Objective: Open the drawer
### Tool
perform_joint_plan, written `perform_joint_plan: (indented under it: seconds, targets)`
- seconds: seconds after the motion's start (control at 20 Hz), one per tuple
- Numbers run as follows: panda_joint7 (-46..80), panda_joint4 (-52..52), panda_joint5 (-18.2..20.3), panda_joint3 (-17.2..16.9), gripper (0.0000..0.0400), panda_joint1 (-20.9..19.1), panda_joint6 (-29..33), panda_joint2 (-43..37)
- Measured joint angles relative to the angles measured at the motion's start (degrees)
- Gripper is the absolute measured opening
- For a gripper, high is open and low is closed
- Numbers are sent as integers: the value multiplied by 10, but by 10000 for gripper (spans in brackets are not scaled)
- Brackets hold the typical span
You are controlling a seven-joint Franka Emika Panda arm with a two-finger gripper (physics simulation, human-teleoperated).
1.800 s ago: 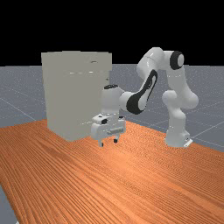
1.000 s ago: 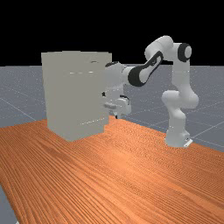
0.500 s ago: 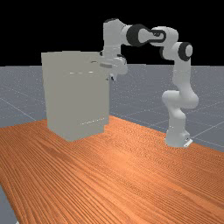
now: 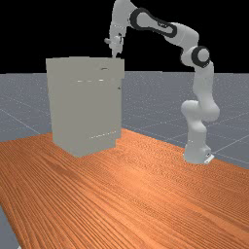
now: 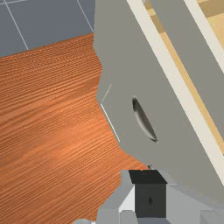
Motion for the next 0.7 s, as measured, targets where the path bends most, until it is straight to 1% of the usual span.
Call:
perform_joint_plan:
  seconds: [0.05, 0.1, 0.15, 0.2, 0.25, 0.3, 0.35, 0.45, 0.6, 0.7]
  targets:
    - [-12, 2, -2, -9, 0, -10, 1, 1]
    - [-22, 3, -2, -17, 157, -17, 3, 1]
    - [-29, 3, -2, -23, 252, -24, 8, 1]
    - [-33, 3, -2, -27, 310, -29, 12, 1]
    - [-36, 3, -2, -30, 346, -32, 15, 0]
    - [-37, 3, -2, -32, 367, -34, 17, 0]
    - [-39, 3, -2, -33, 380, -36, 19, 1]
    - [-39, -2, -3, -34, 395, -37, 23, 3]
    - [-35, -25, -3, -29, 400, -38, 49, -13]
    - [-32, -53, -6, -22, 400, -39, 87, -30]
